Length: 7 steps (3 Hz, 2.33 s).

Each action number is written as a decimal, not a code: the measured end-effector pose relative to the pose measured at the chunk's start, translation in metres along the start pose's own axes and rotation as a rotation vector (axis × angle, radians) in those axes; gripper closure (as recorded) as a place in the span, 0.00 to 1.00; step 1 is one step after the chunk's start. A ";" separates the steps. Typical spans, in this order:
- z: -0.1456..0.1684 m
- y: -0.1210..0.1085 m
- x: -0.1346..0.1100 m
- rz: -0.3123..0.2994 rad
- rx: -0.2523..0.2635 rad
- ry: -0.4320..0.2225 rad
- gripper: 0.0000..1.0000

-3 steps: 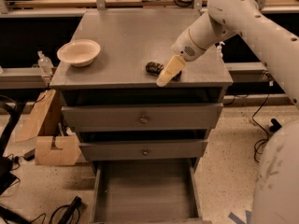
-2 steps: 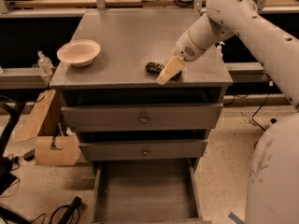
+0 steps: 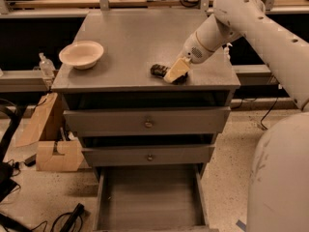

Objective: Place rxbar chocolate into bottom drawer

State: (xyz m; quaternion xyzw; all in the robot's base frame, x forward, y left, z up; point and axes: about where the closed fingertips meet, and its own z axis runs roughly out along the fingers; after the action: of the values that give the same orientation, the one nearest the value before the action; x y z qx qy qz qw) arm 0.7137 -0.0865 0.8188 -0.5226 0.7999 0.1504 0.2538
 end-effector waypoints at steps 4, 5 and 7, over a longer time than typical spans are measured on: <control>-0.003 0.001 -0.015 -0.021 -0.012 -0.002 1.00; -0.027 0.008 -0.040 -0.083 0.026 -0.010 1.00; -0.101 0.055 -0.051 -0.149 0.126 -0.093 1.00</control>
Offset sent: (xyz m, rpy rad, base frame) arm 0.0000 0.0000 0.0055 0.0000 0.0000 0.0000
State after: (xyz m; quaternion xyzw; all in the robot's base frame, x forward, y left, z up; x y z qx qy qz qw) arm 0.6552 -0.0764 0.9302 -0.5561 0.7540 0.1045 0.3337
